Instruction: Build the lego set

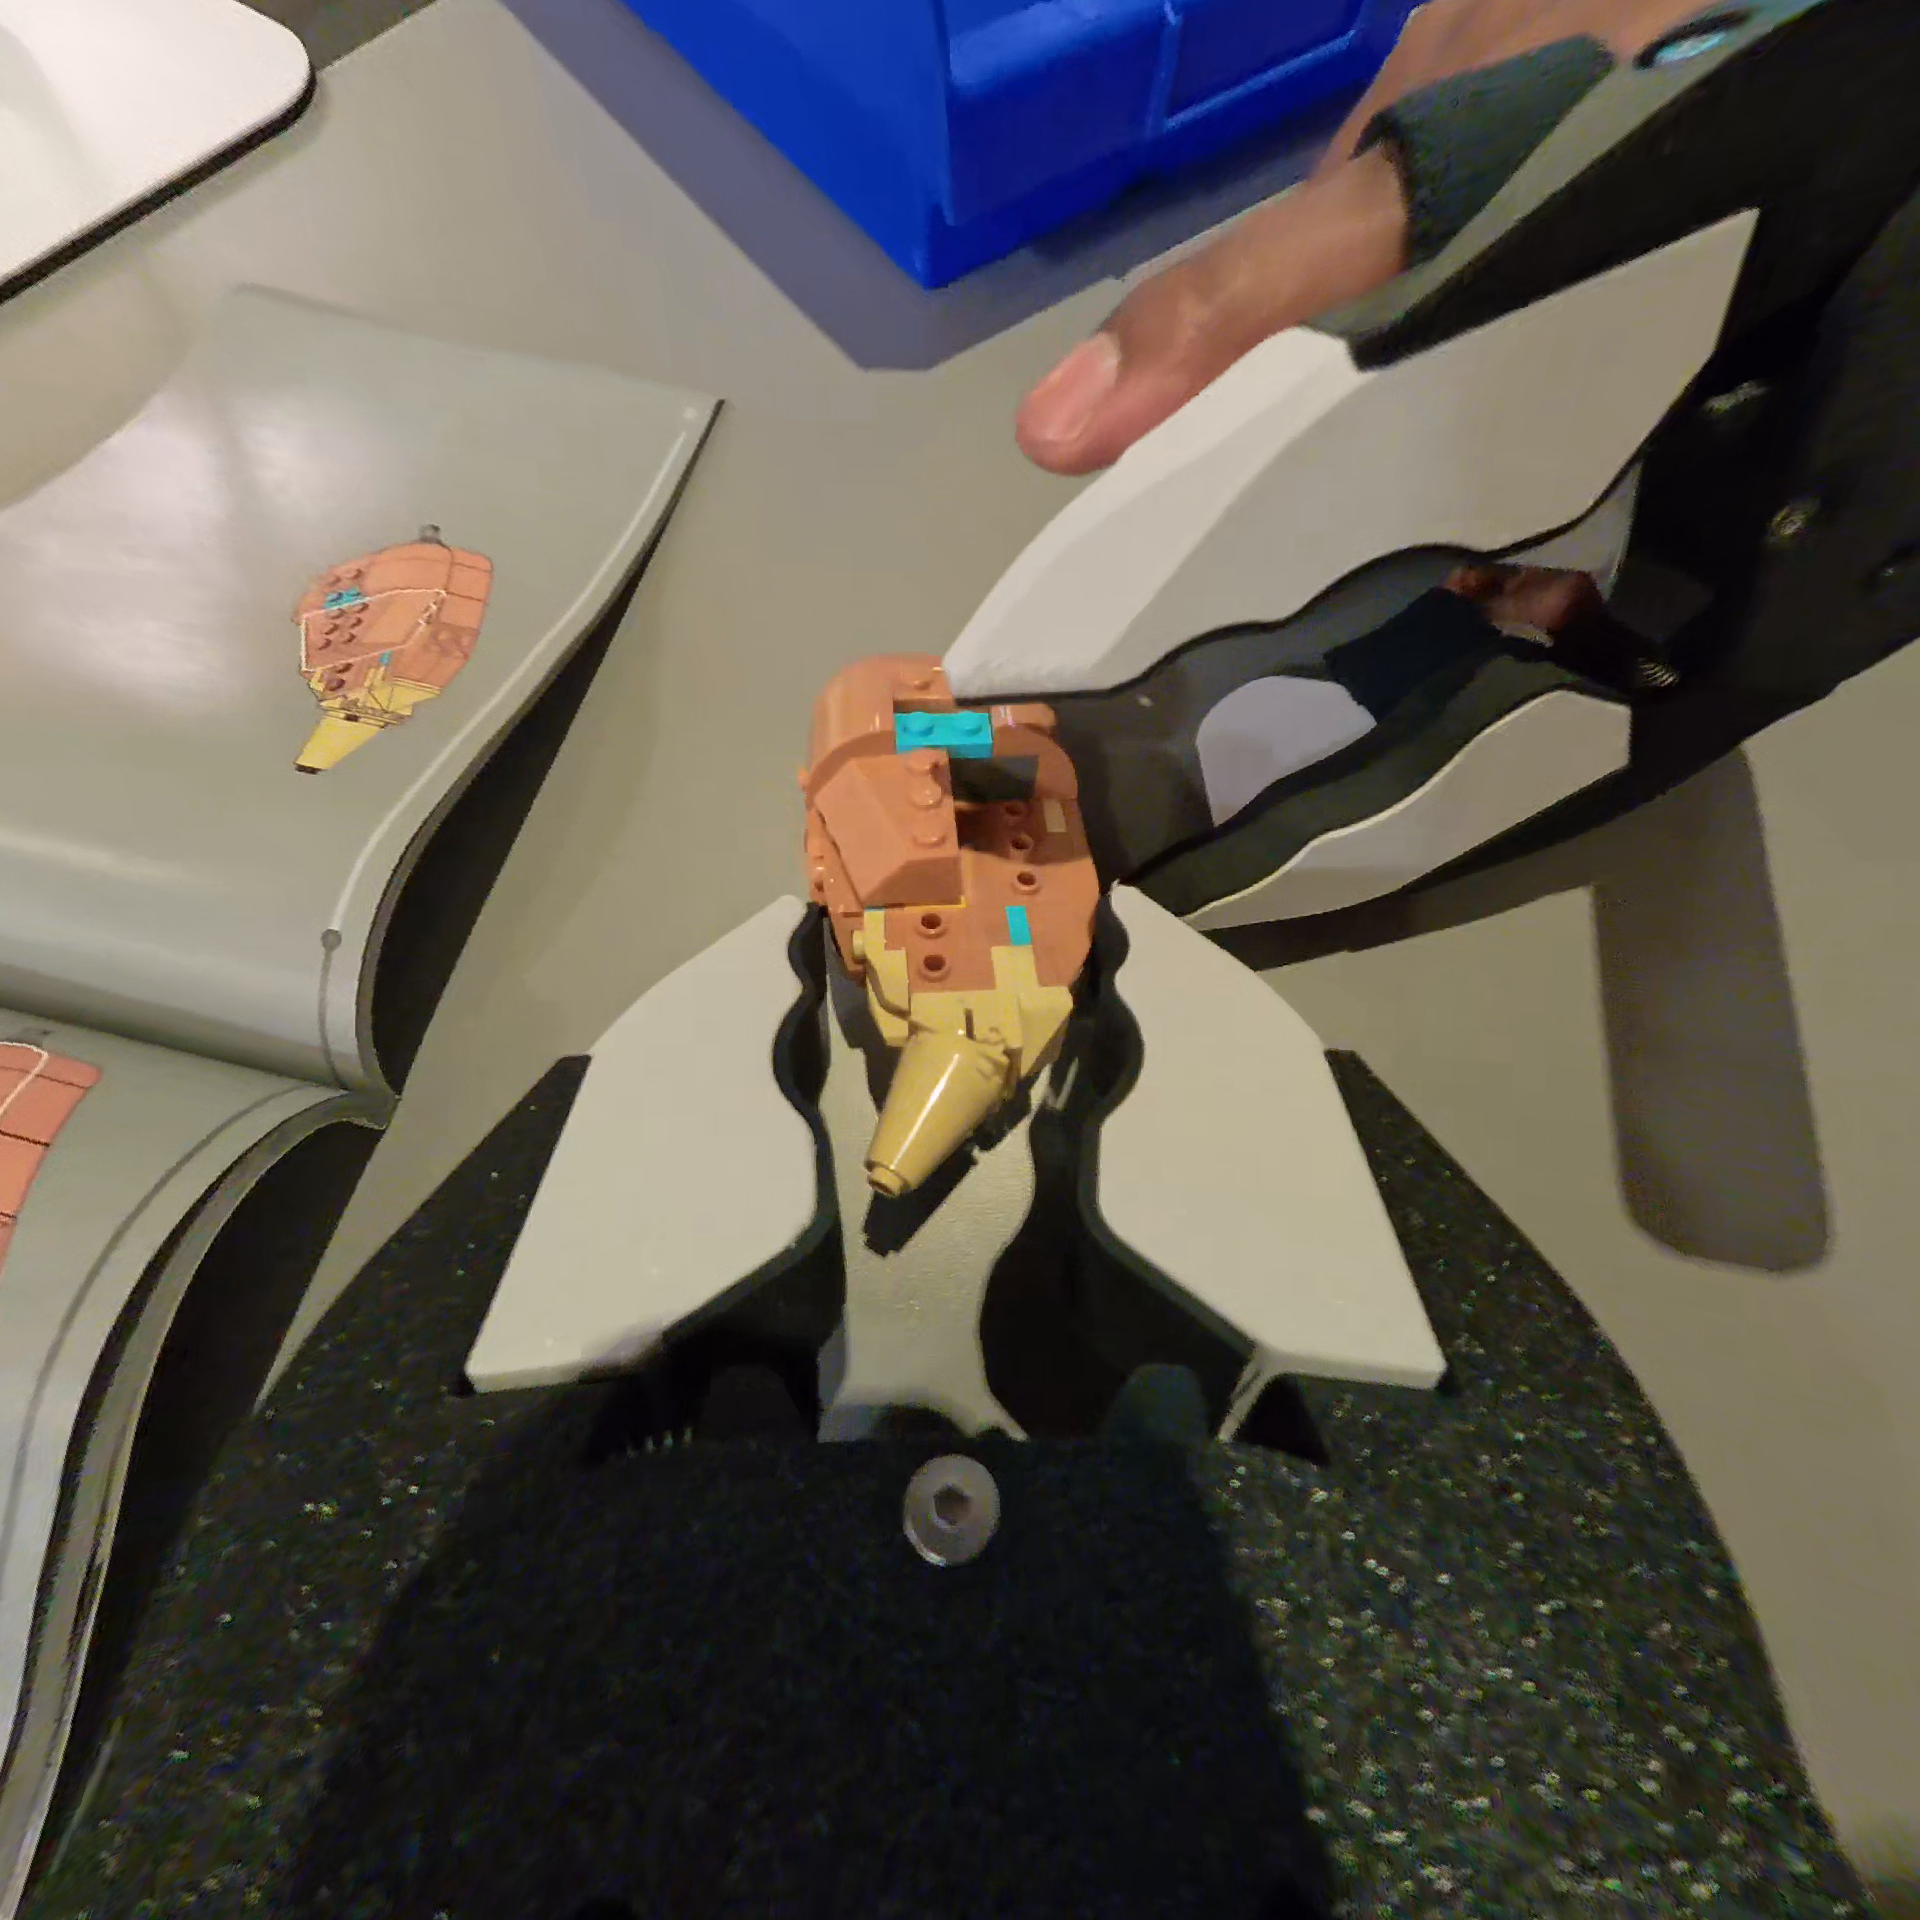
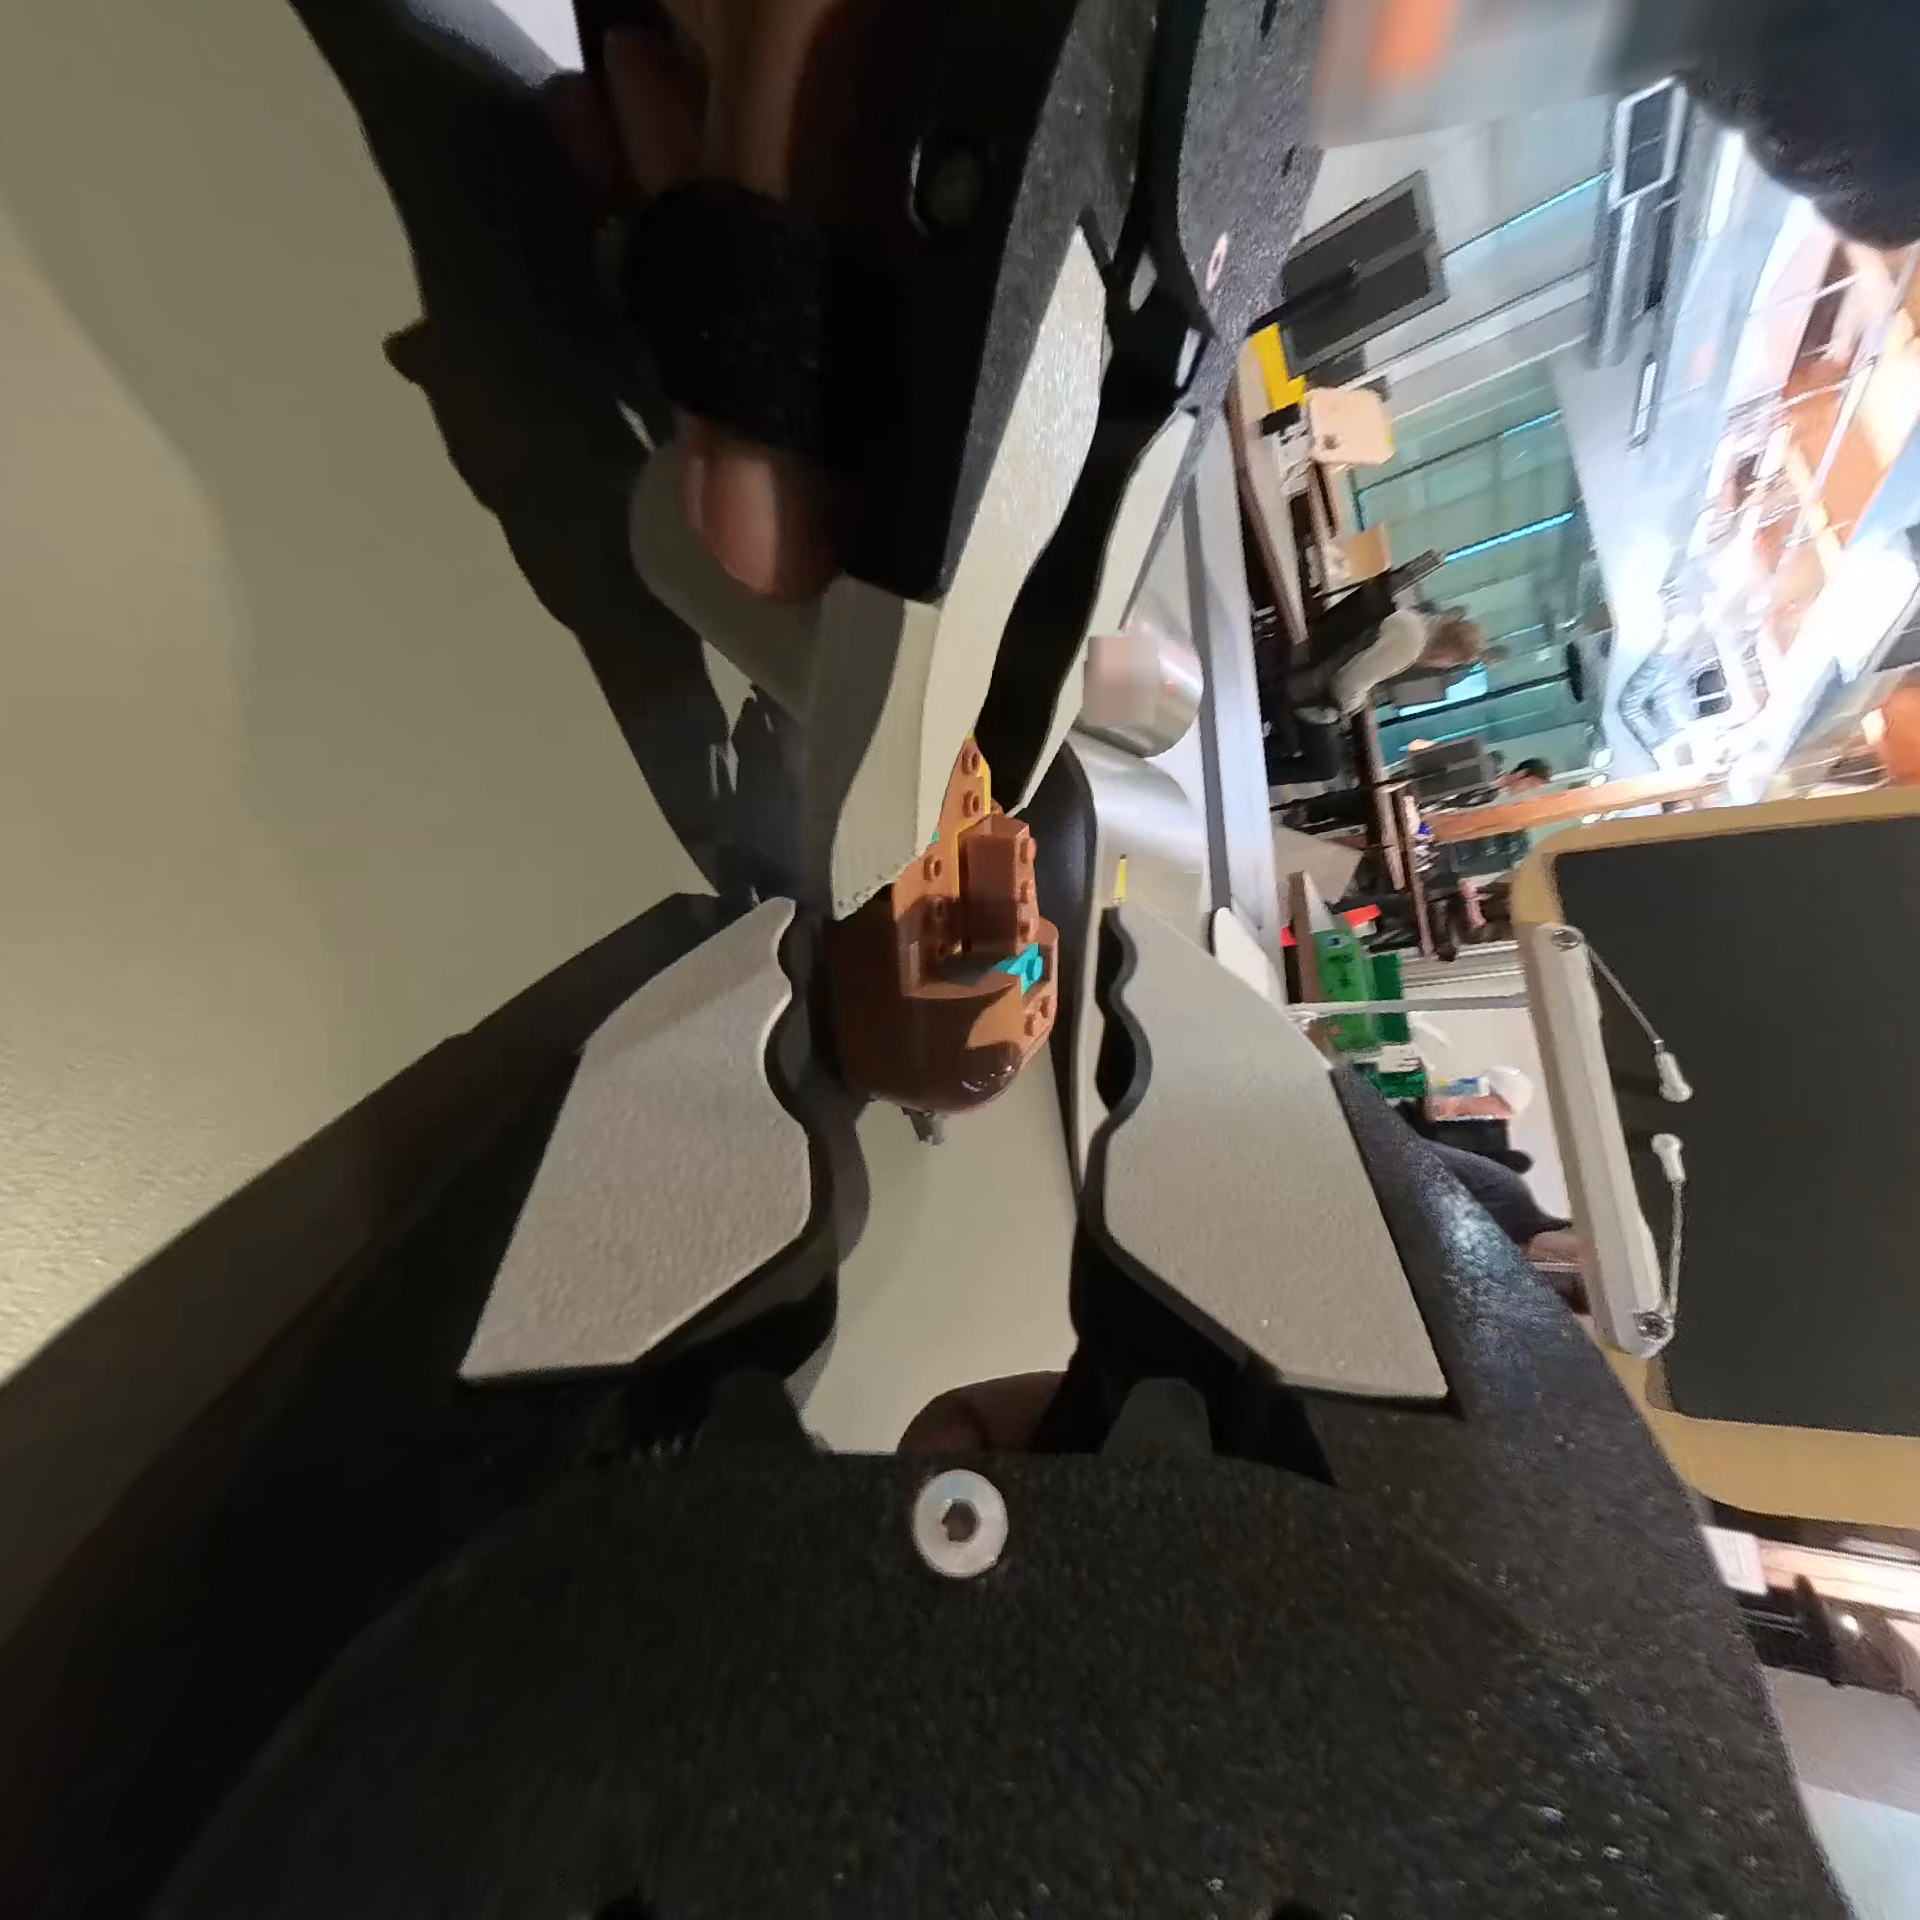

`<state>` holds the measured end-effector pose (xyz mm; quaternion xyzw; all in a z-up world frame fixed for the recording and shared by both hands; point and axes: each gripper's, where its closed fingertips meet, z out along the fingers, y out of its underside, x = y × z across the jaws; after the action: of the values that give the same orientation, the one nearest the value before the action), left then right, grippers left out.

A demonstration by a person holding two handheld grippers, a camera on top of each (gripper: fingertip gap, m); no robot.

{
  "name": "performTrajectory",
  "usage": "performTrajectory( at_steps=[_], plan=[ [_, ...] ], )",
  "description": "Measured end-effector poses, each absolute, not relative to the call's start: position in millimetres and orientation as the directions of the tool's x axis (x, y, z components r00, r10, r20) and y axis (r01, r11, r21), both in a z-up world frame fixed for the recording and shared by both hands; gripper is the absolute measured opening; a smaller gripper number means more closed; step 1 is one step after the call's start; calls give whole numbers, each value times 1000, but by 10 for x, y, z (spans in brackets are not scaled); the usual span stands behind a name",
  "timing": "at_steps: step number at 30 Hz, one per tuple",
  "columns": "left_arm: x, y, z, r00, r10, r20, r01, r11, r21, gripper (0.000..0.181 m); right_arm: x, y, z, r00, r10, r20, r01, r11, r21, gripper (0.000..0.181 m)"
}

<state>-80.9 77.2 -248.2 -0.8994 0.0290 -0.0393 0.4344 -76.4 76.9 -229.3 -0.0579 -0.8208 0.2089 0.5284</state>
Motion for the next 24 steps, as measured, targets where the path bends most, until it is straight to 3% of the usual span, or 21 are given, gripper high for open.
performTrajectory(
  at_steps=[9,17,24],
  plan=[
    [-811,742,-2583,996,-82,36,-28,-671,-741,49,-666,743,-2358,-530,281,800,-117,910,-397,53],
    [-799,713,-2631,995,-104,11,-64,-693,-718,49,-623,958,-2355,-735,476,483,65,758,-649,63],
    [-788,710,-2639,988,-154,-9,-115,-691,-713,53,-844,1014,-2424,-825,487,286,162,690,-706,77]
  ],
)
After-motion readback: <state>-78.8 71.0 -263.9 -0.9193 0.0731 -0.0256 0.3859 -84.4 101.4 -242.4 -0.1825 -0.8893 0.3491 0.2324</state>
